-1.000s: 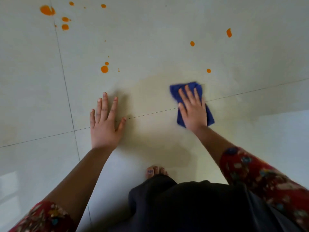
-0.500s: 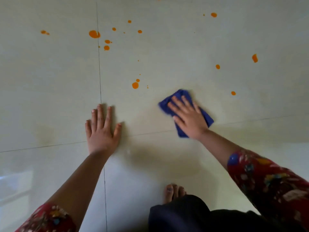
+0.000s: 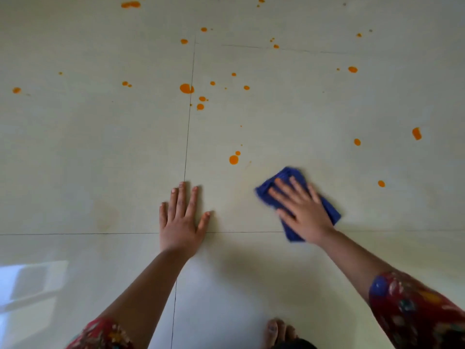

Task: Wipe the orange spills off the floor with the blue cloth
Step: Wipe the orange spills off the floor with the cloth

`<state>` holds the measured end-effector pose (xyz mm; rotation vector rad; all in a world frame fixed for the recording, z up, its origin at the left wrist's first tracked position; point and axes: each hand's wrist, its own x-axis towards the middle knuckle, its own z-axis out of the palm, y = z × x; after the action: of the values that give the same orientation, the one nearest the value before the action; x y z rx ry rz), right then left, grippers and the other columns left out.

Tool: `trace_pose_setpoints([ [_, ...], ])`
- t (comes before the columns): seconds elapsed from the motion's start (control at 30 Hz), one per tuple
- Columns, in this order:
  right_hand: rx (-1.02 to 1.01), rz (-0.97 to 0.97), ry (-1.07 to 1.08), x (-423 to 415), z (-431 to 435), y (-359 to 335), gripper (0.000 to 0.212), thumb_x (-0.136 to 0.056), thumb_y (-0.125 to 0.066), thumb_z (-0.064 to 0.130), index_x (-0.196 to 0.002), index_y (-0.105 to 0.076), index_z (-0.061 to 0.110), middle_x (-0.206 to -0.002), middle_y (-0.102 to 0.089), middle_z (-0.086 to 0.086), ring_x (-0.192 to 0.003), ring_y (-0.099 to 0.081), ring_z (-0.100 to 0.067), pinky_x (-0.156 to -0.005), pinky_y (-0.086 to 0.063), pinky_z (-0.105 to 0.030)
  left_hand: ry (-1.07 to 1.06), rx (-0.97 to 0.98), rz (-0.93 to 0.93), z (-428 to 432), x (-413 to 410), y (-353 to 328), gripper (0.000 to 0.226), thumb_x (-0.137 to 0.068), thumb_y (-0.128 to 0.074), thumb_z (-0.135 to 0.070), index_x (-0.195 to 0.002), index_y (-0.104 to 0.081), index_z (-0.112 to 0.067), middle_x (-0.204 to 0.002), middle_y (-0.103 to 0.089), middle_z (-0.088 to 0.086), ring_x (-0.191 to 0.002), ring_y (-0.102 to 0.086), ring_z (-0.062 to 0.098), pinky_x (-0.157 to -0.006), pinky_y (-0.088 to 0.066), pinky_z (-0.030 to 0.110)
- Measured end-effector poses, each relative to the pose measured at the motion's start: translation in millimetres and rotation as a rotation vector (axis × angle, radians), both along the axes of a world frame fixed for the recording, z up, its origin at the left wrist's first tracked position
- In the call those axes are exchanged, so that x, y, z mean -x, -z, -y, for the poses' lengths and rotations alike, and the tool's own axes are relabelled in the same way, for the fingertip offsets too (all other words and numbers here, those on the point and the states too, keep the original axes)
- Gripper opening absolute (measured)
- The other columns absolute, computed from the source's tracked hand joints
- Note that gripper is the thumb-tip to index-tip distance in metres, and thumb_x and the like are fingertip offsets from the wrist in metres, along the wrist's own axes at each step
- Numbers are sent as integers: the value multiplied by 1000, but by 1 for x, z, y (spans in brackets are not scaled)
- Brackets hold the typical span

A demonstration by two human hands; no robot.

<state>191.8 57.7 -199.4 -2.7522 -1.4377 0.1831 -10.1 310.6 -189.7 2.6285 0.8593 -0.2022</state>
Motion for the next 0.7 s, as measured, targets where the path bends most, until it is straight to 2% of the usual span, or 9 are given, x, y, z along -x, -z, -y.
trace_pose_setpoints([
  [0.1,-20,-26,311,-25,-26,-5,62,-93,-16,62,-151,-16,40,-161,-11,14,-150,-3,-17,-117,-13,-54,-3,-2,-57,2,-5,-6,72,-89,-8,-65,-151,13,-35,-158,23,-6,-147,18,15,-119,7,39],
  [0.17,-48,-26,285,-6,-52,-5,62,-92,-23,58,-150,-26,37,-160,-18,9,-149,-13,-23,-115,-18,-56,32,12,-112,-2,-8,-16,70,-97,-25,-54,-153,10,-29,-160,20,-1,-148,14,20,-119,2,40],
  [0.23,-109,-4,28,35,-64,0,58,-93,-33,53,-147,-37,34,-158,-29,5,-146,-24,-30,-112,-23,-59,147,-26,-215,-5,-10,-34,68,-100,-30,-43,-153,9,-26,-161,17,3,-149,9,21,-120,-1,39],
  [0.33,-120,-37,-380,86,-53,1,52,-98,-35,49,-149,-29,40,-160,-22,11,-149,-18,-25,-117,-11,-51,370,-169,-382,-9,-11,-71,66,-102,-27,-38,-153,13,-24,-160,19,-2,-149,7,15,-121,-1,36],
  [0.4,-79,-50,-520,69,-46,-1,51,-98,-36,47,-148,-30,41,-159,-23,14,-148,-20,-21,-117,-12,-47,498,-244,-449,-16,-11,-91,67,-102,-26,-41,-152,15,-24,-160,19,-6,-149,6,13,-120,0,35],
  [0.47,-42,2,-451,35,-48,2,50,-95,-36,46,-145,-35,42,-157,-29,14,-145,-28,-19,-115,-15,-46,580,-274,-510,-29,-15,-107,68,-101,-25,-46,-151,17,-26,-160,19,-8,-149,5,12,-120,0,35],
  [0.6,-48,-51,92,-3,-78,-6,54,-94,-25,47,-145,-39,37,-155,-34,11,-146,-26,-24,-113,-13,-48,715,-312,-577,-58,-34,-130,69,-100,-23,-51,-150,19,-29,-160,17,-7,-149,3,13,-119,-2,34],
  [0.63,-52,-64,134,5,-88,-8,55,-93,-26,46,-145,-41,35,-155,-35,9,-145,-27,-26,-113,-16,-51,760,-322,-577,-63,-40,-134,69,-100,-23,-51,-149,20,-29,-160,16,-7,-149,2,13,-119,-4,33],
  [0.7,-84,-70,23,27,-96,-8,53,-93,-33,45,-143,-45,34,-154,-37,6,-143,-32,-29,-110,-27,-56,842,-329,-574,-72,-55,-142,68,-101,-23,-51,-150,18,-28,-161,15,-6,-149,0,13,-119,-8,31],
])
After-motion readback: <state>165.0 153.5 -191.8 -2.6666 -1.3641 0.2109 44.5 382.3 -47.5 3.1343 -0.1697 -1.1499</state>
